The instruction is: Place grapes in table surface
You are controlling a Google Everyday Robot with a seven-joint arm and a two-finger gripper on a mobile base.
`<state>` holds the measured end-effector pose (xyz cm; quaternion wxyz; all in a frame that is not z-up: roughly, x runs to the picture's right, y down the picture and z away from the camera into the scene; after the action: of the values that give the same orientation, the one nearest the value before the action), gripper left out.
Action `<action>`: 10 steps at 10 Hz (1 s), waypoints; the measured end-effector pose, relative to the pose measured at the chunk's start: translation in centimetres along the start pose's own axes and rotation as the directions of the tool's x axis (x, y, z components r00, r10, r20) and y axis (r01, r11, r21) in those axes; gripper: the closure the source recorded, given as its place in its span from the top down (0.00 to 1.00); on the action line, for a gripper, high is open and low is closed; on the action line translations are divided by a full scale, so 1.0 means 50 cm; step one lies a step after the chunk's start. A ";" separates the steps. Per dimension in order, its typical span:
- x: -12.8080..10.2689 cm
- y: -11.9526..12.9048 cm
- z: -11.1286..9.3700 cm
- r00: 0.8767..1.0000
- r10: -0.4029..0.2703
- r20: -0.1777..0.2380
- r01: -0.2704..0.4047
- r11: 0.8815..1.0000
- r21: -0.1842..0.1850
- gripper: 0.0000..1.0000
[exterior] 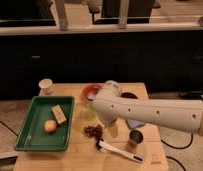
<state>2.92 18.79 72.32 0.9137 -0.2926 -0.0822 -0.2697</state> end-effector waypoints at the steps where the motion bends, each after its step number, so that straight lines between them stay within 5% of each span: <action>1: -0.012 -0.004 0.010 1.000 0.001 0.006 -0.001 1.000 -0.008 0.80; 10: -0.040 -0.026 0.077 0.999 0.001 0.052 0.001 1.000 -0.031 0.80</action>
<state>0.56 21.05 75.48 0.9067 -0.3136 -0.1017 -0.2632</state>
